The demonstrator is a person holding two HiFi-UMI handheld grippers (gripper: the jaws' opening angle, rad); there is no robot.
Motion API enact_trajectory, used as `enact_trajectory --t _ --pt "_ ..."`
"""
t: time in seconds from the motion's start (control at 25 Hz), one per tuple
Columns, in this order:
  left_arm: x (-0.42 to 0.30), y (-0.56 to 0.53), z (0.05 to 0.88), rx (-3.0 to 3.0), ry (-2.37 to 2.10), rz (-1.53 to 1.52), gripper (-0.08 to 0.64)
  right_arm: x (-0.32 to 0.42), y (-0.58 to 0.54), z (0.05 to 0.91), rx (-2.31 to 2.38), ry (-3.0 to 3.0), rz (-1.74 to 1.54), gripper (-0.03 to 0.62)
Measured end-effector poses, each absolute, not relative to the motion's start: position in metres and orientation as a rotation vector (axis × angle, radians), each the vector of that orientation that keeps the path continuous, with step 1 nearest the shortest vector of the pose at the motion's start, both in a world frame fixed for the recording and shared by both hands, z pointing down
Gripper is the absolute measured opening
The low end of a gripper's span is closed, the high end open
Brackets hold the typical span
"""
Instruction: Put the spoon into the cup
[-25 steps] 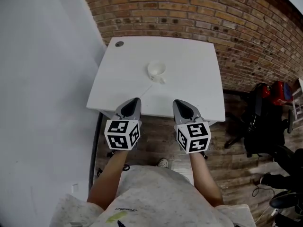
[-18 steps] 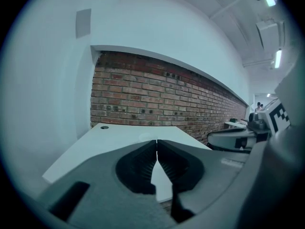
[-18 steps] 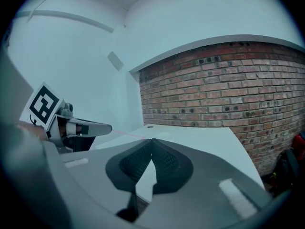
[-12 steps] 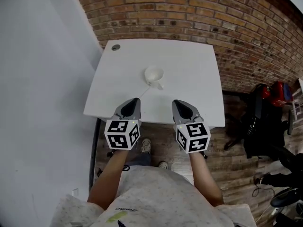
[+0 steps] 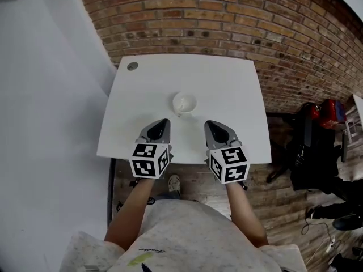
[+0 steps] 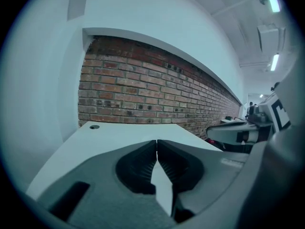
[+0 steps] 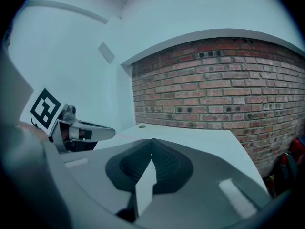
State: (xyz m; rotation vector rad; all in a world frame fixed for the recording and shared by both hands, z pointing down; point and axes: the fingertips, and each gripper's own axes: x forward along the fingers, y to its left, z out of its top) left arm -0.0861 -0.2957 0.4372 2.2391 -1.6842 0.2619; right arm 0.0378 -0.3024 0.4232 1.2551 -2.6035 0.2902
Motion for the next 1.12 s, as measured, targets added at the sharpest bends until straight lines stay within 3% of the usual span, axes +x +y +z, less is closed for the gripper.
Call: enact_trajectory --t 1.12 --pt "-0.097 -0.398 0.5 2.32 -1.386 0.52 0.006 0.001 -0.387 0.437 1.398 -2.485 0.337 0.009"
